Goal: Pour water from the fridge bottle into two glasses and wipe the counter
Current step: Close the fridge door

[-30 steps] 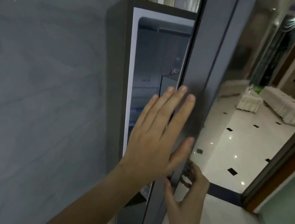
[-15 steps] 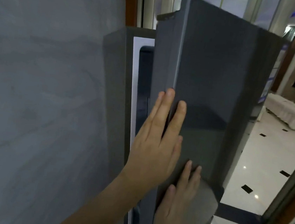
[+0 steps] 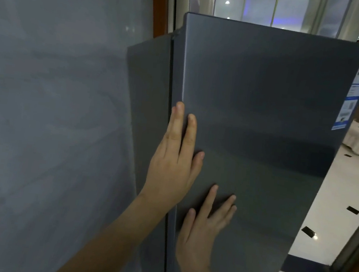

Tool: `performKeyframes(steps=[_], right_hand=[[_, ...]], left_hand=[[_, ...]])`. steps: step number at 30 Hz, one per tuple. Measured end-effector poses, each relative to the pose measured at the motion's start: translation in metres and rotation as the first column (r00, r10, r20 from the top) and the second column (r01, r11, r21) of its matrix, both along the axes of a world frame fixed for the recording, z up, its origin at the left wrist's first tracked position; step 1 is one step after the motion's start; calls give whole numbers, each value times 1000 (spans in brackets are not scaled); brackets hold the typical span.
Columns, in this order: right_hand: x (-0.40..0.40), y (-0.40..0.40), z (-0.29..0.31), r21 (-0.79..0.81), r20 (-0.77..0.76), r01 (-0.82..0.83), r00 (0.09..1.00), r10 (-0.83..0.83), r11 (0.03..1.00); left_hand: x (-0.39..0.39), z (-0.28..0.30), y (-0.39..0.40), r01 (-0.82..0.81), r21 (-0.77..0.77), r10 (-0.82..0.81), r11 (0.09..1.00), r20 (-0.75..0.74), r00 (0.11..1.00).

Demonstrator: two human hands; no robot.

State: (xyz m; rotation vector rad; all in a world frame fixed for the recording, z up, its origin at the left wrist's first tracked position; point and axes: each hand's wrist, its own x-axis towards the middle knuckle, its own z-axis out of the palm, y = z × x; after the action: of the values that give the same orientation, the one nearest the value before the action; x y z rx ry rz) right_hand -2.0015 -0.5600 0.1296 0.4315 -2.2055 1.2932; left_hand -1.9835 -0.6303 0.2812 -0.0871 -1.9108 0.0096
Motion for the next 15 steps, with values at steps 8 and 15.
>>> performKeyframes(steps=[8,15], right_hand=[[6,10,7,25,-15,-28,999,28,999],[12,79,20,55,-57,-63,996,66,996]], left_hand=[[5,3,1,-54,-48,53,997,-19,998],[21,0,47,134,-167,-152,977,-103,983]])
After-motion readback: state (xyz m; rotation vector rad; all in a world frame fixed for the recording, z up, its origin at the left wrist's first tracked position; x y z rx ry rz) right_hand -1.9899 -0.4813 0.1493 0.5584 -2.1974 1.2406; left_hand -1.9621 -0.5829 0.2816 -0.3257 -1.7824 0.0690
